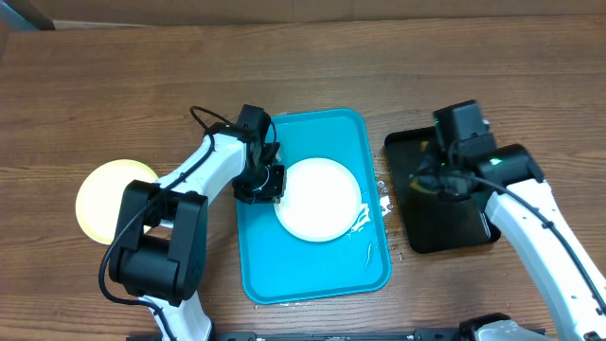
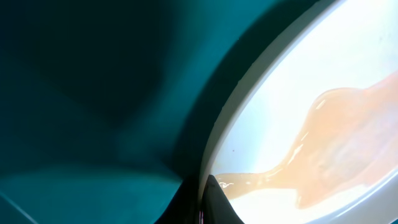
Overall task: Clean dirty plates on tray and stack at the side
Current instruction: 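Return the sponge to the black tray with the right gripper, then lift the white plate with the left gripper and tilt it over the black tray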
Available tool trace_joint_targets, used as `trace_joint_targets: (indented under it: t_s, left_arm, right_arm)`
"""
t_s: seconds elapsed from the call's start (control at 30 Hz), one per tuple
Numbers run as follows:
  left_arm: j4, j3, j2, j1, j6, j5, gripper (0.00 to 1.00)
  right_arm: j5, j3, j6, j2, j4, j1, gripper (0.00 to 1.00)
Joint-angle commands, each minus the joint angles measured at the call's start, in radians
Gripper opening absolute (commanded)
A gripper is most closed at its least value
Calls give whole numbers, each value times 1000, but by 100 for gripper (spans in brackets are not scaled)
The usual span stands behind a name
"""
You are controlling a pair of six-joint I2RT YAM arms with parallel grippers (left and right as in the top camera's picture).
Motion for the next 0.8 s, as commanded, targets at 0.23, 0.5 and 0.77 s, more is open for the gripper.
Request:
trace_joint_targets:
  t_s: [0.23, 0.5, 0.77]
  left_arm:
    - [78, -5, 14, -98, 74, -93, 8]
    - [12, 37, 12, -114, 74, -128, 4]
    - [-285, 412, 12, -170, 55, -172, 4]
  right_arm:
    - [-77, -160, -40, 116, 121, -138, 4]
    - [-208, -71, -118, 24, 36, -188, 52]
    - [-353, 2, -167, -131, -81, -388, 63]
